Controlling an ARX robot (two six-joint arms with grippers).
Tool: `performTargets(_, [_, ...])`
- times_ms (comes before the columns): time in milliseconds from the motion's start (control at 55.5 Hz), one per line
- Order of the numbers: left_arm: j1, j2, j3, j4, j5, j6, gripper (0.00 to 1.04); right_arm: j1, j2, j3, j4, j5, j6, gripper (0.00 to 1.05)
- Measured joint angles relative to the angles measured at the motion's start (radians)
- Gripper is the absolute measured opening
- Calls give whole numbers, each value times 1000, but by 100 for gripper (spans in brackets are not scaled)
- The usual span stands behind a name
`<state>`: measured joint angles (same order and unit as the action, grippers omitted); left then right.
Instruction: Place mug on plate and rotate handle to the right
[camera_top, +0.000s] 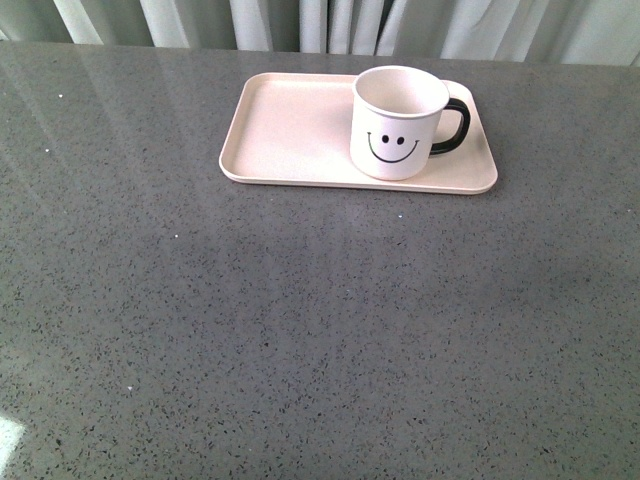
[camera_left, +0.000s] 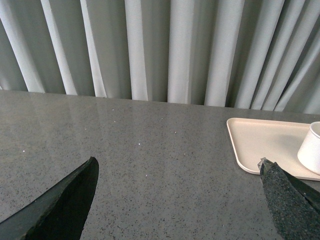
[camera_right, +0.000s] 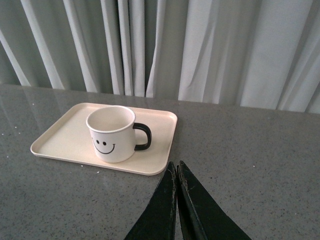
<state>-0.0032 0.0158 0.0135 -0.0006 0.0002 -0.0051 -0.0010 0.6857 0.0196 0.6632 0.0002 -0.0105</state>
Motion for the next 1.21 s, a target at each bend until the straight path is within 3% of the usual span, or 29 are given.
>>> performTargets(523, [0, 0, 0, 0, 0, 0, 96, 0, -343, -1, -320, 0, 0, 2])
performTargets(1081, [0, 0, 0, 0, 0, 0, 96, 0, -511, -1, -488, 0, 0, 2])
performTargets(1207, [0, 0, 0, 0, 0, 0, 96, 0, -647, -1, -650, 0, 0, 2])
